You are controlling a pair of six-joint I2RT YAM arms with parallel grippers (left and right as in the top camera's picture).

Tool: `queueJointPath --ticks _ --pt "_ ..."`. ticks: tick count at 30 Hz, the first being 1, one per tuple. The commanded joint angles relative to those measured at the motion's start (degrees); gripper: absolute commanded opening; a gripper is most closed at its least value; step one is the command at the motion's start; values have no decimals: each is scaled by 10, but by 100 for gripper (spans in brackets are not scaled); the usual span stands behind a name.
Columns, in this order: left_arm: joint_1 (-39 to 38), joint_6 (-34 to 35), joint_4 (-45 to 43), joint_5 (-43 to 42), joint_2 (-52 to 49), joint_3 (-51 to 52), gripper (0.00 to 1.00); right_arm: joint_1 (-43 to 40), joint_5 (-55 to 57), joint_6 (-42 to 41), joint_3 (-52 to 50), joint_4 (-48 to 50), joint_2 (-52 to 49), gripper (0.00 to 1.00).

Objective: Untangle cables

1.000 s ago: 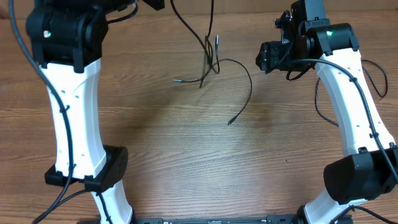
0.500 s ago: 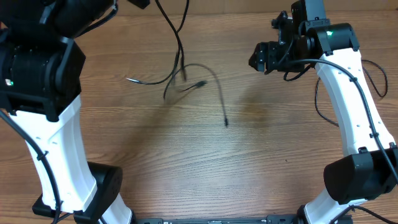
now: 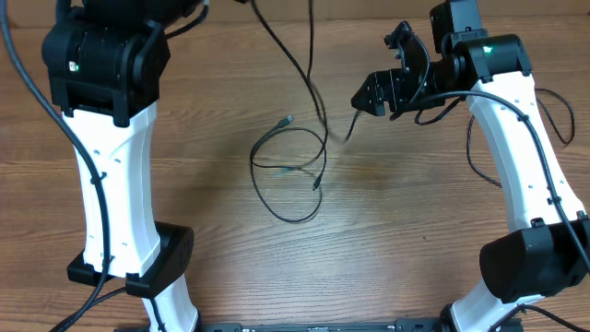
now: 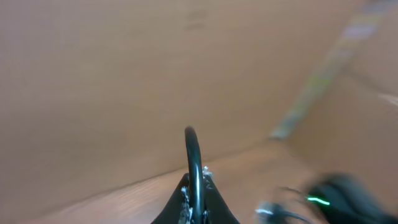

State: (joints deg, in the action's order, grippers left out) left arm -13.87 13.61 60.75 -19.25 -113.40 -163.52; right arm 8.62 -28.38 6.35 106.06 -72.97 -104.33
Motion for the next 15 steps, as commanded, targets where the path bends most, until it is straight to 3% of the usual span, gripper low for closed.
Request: queueJointPath --ticks 1,8,15 --pt "0 19 31 233 5 -5 4 0 58 -6 1 0 0 85" --pt "0 62 137 406 3 -5 4 0 84 -7 1 -11 0 86" --pt "0 61 264 363 2 16 4 0 82 -5 1 -59 0 92"
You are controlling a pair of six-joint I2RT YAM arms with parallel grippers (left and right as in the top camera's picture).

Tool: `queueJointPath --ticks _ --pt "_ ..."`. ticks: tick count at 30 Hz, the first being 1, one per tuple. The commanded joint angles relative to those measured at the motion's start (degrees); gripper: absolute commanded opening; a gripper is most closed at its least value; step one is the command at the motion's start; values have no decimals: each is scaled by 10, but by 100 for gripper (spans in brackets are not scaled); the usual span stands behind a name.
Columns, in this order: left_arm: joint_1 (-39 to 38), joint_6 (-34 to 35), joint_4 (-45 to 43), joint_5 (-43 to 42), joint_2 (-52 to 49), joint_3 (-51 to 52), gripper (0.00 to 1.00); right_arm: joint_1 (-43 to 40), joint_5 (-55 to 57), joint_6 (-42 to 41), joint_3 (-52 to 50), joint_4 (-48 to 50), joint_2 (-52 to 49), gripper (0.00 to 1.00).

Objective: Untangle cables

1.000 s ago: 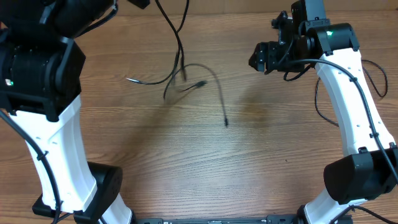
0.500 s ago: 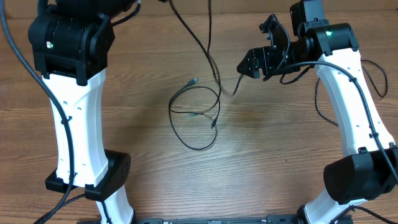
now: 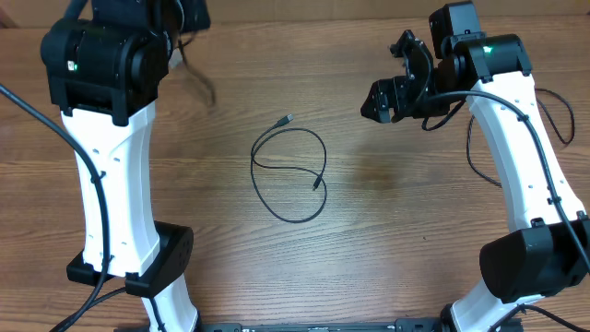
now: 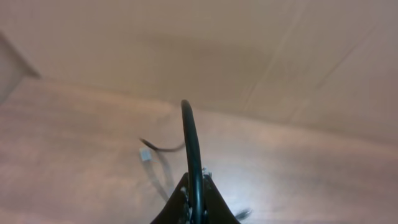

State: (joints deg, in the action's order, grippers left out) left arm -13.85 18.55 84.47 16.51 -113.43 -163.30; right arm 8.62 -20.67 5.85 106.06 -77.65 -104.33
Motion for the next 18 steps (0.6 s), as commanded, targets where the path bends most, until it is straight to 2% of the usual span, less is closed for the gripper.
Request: queueJointPath --ticks 1,8,14,18 --pt "-1 12 37 -5 3 21 4 0 4 0 0 -21 -1 93" --pt "-1 11 106 -50 3 108 4 13 -12 2 -38 -25 -2 95" --pt "-1 7 110 -51 3 221 4 49 6 2 -97 3 -2 93" --pt "4 7 91 -22 3 299 4 83 35 0 -117 22 -2 93"
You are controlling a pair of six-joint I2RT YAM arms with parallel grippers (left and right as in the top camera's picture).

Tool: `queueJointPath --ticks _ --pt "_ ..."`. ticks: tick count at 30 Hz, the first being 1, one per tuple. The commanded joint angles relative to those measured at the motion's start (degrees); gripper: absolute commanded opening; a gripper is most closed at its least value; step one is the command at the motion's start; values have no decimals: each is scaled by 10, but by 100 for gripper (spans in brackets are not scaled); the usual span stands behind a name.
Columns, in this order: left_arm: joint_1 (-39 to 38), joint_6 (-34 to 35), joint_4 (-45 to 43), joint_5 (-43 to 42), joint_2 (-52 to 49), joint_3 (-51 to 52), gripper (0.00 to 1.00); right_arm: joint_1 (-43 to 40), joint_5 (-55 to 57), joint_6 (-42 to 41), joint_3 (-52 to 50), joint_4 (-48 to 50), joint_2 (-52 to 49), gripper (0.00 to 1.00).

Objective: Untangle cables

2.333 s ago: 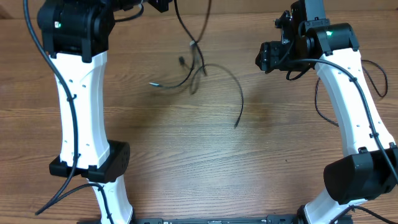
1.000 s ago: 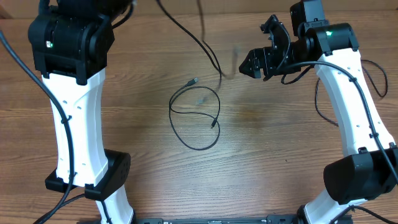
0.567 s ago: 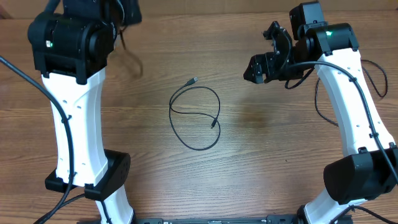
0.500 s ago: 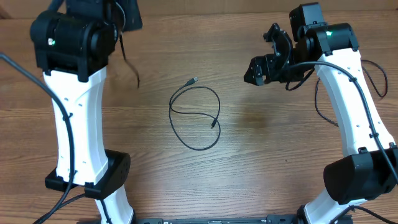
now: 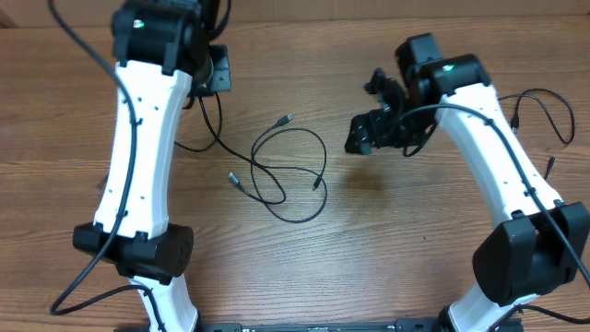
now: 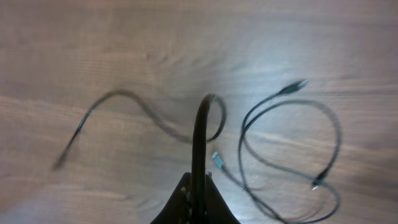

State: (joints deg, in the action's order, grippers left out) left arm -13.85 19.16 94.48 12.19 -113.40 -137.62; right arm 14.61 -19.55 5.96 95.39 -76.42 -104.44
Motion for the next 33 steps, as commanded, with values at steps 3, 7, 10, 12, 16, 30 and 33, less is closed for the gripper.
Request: queueJointPath --ticks 3,7,10,12,16,30,33 --pt "9 2 -35 75 2 88 4 45 35 -1 -12 14 0 94" --pt "22 14 -57 135 3 100 4 64 40 -1 -12 14 -2 98" --pt "35 37 -61 188 4 95 4 74 41 1 -14 13 -2 100" --pt "45 61 -61 210 4 94 4 81 41 1 -17 14 -2 100" --pt "61 79 -61 195 4 94 27 101 41 1 -37 38 -2 100" --pt "62 78 -60 -58 3 96 72 137 58 -16 -217 292 -2 100" --pt "58 78 -59 -81 3 96 72 137 67 -16 -253 332 -2 100"
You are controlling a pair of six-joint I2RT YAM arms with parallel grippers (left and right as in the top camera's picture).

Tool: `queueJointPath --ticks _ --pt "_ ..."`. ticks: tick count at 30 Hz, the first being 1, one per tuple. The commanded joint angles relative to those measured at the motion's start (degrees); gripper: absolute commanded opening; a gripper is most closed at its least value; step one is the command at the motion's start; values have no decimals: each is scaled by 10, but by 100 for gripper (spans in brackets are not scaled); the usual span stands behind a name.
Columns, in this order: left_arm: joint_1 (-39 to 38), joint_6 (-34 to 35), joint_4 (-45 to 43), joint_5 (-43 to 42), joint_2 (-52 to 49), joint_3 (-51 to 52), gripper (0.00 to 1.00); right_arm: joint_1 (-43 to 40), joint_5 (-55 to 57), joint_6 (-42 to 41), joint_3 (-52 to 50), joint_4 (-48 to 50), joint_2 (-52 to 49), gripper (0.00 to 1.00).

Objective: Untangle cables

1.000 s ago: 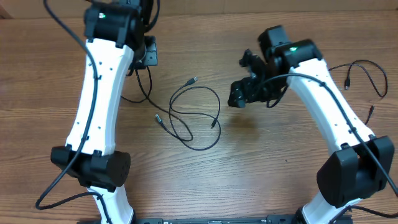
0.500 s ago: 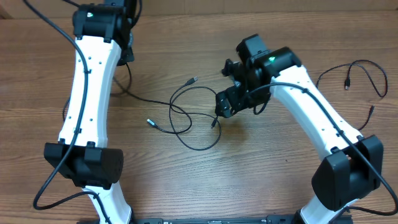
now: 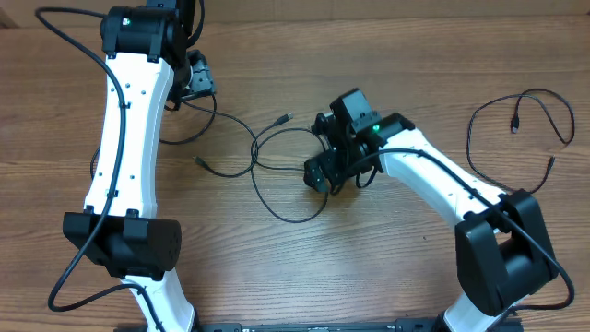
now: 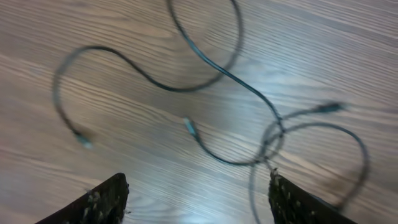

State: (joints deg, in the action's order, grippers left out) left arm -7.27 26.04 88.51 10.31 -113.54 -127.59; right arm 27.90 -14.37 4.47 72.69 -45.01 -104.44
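Note:
A thin black cable [image 3: 199,161] lies loose on the wooden table at the left, snaking toward the middle; the left wrist view shows it [image 4: 211,62] with both plug ends free. A second black cable [image 3: 295,219] forms a loop at the centre, seen also [image 4: 364,155] at that view's right. My left gripper [image 3: 195,78] hovers at the back left, open and empty [image 4: 198,182]. My right gripper [image 3: 319,172] is low at the loop's right side, by one of its ends; its jaws are not discernible.
Another thin black cable [image 3: 479,115] lies curled by itself at the far right of the table. The two white arm bases stand at the front left and front right. The table's back edge [image 3: 387,23] runs along the top.
My left gripper was shut on the left cable and is now open, with that cable lying on the table. My right gripper has moved from right of the loop down to its right side.
First my left gripper held a cable raised high across the middle, the right gripper near it. Then the cable hung at the back left, still in the left gripper. Later it draped on the table beside the loop. Now it lies released.

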Motion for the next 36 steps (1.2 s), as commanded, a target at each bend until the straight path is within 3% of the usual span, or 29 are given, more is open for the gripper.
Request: queueJointPath --ticks 1,26,32,36 --pt "-11 7 1 -61 4 -5 72 4 15 -1 -35 28 -2 100" --pt "-40 -25 4 -42 4 -5 72 43 -20 -2 -87 158 -22 93" --pt "-40 -25 3 -42 4 -5 72 43 -20 -2 -90 167 -23 77" --pt "-40 -25 4 -42 4 -5 72 43 -20 -28 -90 158 -23 76"
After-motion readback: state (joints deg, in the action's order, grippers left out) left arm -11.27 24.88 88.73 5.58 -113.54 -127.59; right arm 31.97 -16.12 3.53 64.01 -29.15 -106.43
